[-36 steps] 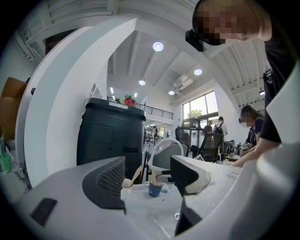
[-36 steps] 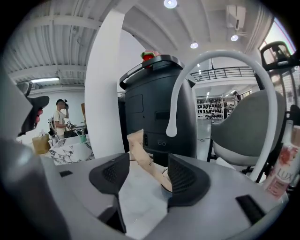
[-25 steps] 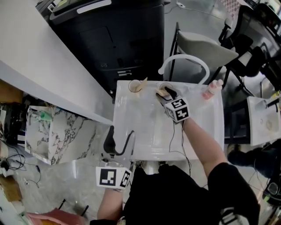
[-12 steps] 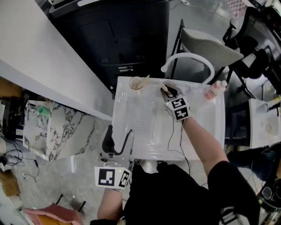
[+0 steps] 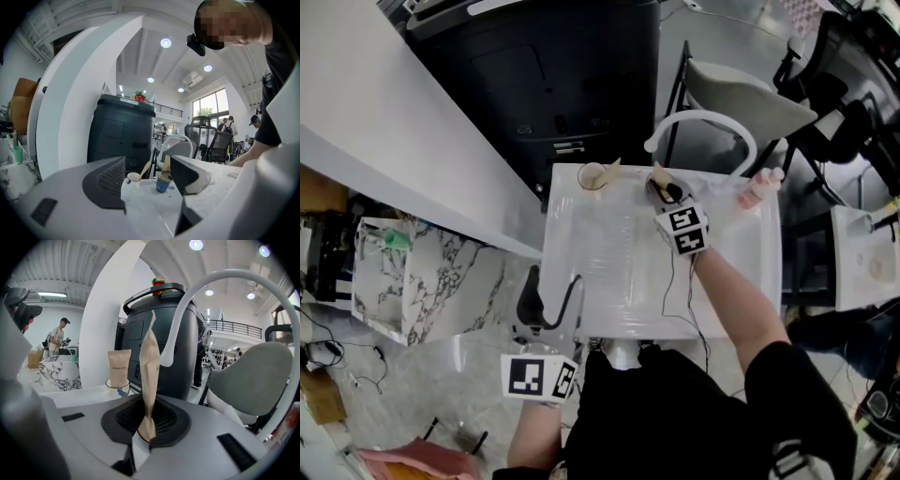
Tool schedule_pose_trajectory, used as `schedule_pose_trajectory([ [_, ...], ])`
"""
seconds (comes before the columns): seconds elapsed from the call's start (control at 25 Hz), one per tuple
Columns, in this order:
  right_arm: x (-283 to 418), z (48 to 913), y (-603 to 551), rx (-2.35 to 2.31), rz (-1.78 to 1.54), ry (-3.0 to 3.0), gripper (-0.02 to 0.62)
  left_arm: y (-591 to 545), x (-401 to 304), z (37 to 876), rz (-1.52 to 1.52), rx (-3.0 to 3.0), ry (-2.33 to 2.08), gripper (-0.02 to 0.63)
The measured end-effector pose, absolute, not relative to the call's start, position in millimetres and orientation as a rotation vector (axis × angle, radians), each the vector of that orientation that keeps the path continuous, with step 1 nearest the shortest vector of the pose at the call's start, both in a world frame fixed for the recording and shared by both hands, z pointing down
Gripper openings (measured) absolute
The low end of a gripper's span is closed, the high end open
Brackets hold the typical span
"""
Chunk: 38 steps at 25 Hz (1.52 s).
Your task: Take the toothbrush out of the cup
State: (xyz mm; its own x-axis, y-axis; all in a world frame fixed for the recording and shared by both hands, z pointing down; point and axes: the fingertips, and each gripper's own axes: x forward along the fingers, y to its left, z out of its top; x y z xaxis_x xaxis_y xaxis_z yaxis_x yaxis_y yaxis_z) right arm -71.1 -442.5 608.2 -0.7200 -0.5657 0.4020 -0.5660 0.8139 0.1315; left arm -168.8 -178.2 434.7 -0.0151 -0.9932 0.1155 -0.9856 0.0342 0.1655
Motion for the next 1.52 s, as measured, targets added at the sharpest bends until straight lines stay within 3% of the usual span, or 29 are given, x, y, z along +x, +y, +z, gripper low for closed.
schedule_pose_trajectory([
  [0.76,-49,485,-401,1.030,-0.071,-2.738,0.025,-174,-170,405,-0.105,2.182,-2.029,0.285],
  [1.52,-21,360,-278,1.158,-0.104,-2.870,0.023,-186,-151,372,-0.160,2.408,-1.845,0.285],
])
